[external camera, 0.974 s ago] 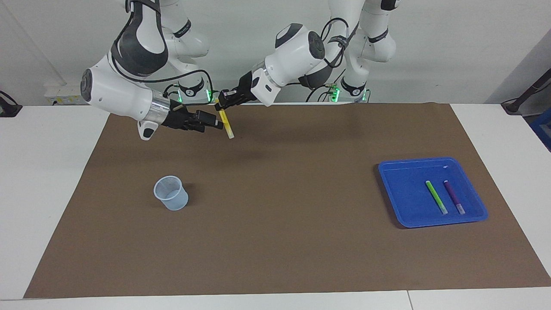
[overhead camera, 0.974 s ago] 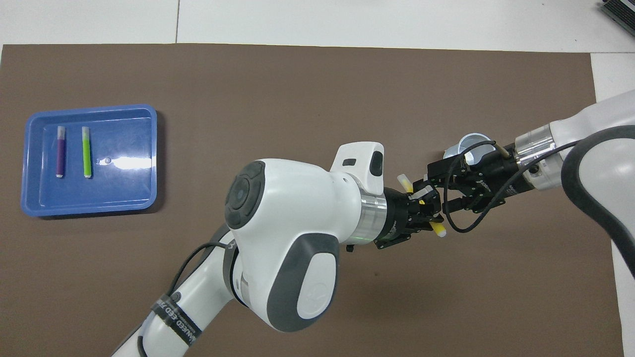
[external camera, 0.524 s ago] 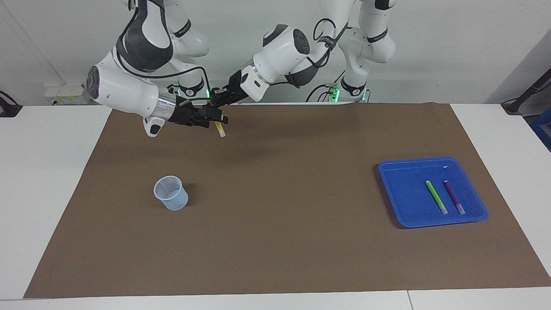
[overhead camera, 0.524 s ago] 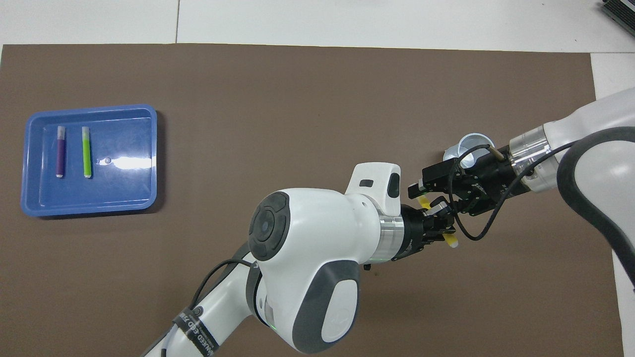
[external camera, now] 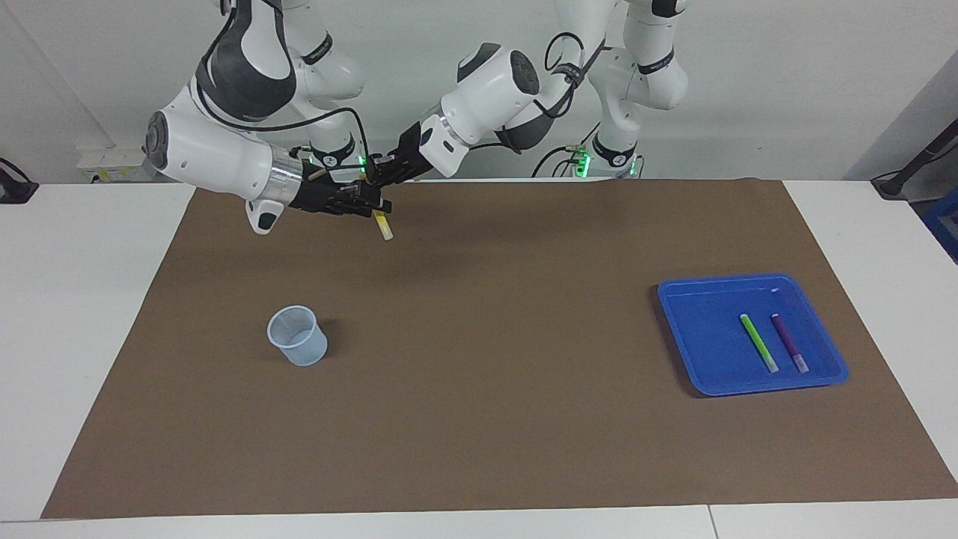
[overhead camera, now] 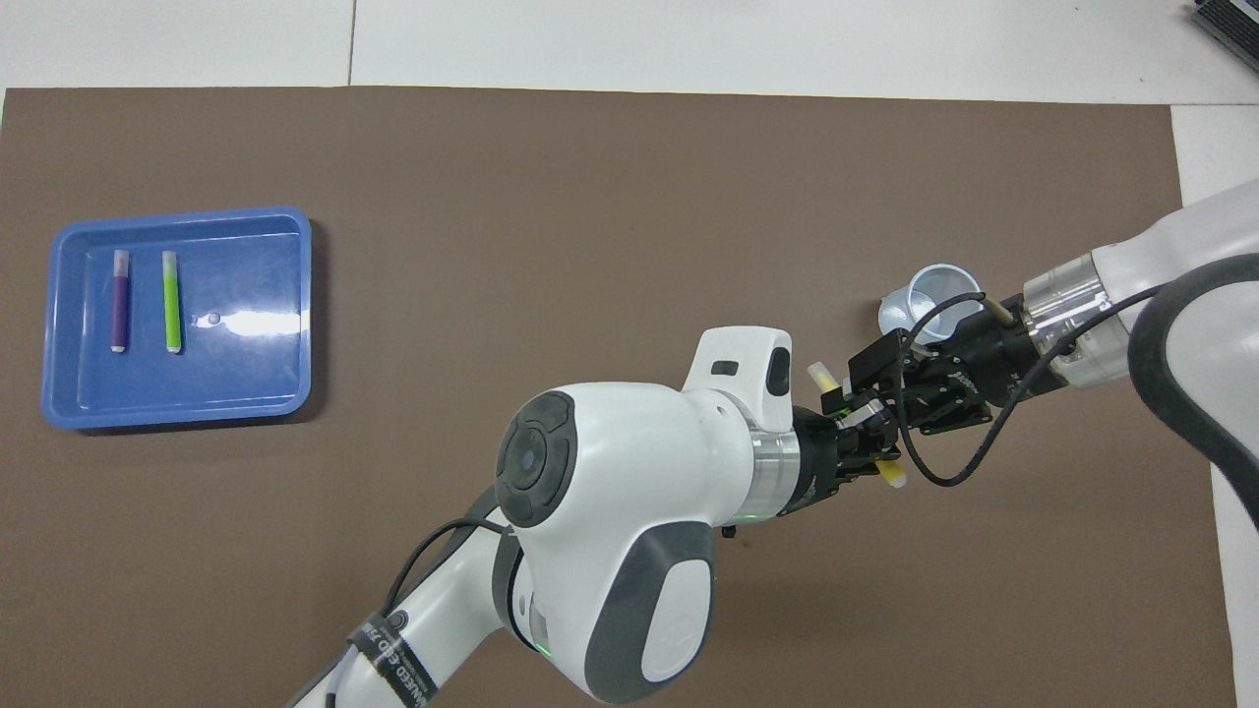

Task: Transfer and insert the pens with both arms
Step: 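Grasp the yellow pen with the right gripper from the left gripper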

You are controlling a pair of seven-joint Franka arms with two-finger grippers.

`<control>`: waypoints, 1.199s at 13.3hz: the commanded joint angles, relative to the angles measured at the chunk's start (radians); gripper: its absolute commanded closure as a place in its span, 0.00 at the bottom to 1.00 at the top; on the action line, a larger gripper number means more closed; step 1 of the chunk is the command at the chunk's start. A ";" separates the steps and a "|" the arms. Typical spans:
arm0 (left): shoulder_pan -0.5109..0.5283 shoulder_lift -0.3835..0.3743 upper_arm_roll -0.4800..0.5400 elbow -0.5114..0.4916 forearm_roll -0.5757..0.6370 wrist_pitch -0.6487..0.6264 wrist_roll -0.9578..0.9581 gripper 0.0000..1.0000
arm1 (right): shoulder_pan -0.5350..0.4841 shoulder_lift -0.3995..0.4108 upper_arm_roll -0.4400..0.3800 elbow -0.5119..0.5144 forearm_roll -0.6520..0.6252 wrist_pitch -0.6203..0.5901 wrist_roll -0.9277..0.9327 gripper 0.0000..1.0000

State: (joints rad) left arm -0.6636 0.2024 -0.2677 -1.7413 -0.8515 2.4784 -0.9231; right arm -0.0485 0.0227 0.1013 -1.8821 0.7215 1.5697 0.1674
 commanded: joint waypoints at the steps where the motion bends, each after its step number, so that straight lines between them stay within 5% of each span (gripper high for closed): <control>1: -0.008 -0.015 0.010 -0.021 -0.012 0.020 -0.005 1.00 | -0.013 -0.014 0.004 -0.002 -0.011 -0.020 -0.008 0.51; 7: -0.008 -0.015 0.010 -0.021 -0.012 0.019 -0.006 1.00 | -0.013 -0.015 0.004 -0.003 -0.011 -0.019 -0.008 0.69; 12: -0.010 -0.015 0.010 -0.021 -0.011 0.019 -0.006 1.00 | -0.014 -0.015 0.004 -0.003 -0.011 -0.019 -0.031 1.00; 16: -0.010 -0.015 0.010 -0.020 -0.006 0.019 -0.005 1.00 | -0.031 -0.015 0.004 -0.002 -0.013 -0.019 -0.035 1.00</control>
State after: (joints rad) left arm -0.6630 0.1999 -0.2654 -1.7430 -0.8516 2.4796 -0.9239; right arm -0.0531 0.0219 0.0998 -1.8825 0.7118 1.5675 0.1293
